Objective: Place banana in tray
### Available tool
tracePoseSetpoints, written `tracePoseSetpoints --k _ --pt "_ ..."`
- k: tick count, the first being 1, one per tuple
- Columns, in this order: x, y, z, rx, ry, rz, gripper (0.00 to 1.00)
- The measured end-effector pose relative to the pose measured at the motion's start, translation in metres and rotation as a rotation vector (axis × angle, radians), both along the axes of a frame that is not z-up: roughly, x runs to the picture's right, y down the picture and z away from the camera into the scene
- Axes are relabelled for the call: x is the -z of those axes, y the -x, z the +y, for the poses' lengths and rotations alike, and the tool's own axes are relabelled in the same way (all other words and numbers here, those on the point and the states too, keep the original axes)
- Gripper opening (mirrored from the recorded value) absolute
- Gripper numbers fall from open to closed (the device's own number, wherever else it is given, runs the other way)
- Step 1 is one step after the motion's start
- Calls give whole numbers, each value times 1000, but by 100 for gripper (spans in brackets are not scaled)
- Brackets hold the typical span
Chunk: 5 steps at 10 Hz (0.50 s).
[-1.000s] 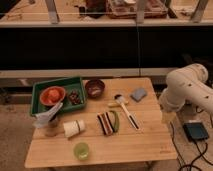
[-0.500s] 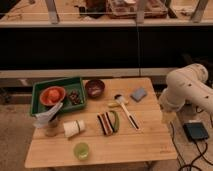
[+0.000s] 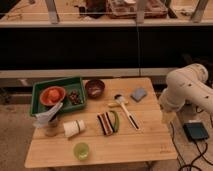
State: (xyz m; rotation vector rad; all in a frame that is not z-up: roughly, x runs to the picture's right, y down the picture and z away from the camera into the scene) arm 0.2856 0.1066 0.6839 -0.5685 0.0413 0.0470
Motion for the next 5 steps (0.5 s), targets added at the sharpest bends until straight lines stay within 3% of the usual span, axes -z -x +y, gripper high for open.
tracePoseSetpoints --k 3,5 --pt "0 1 -5 -14 -7 -6 65" --pt "-7 16 -27 -29 -26 -27 65"
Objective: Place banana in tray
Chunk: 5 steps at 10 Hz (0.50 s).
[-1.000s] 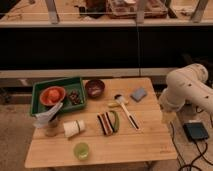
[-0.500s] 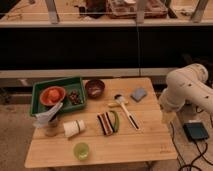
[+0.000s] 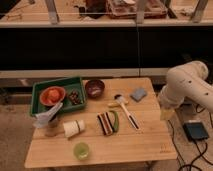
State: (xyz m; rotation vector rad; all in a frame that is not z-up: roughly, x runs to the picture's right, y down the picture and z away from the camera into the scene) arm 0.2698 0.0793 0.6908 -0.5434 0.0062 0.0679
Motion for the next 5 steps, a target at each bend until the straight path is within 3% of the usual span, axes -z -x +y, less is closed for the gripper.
tracePoseSetpoints --k 4,5 --pt "-22 60 -52 -5 -27 -71 65" --pt "-34 96 -72 -21 -28 -131 65"
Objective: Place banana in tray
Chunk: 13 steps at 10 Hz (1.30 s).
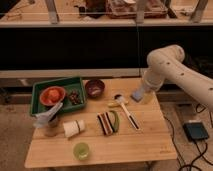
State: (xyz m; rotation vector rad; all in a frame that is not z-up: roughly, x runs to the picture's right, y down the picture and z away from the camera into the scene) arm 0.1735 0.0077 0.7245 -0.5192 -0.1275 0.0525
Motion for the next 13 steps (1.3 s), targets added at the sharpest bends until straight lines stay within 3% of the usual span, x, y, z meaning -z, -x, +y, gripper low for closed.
tracePoseSetpoints --k 2,6,8,13 --pt "-9 20 -11 -24 1 -47 65" --pt "-10 22 -11 -16 3 -48 65" --pt "-14 29 -1 8 18 -56 65" --pt "-80 86 42 105 38 -114 65"
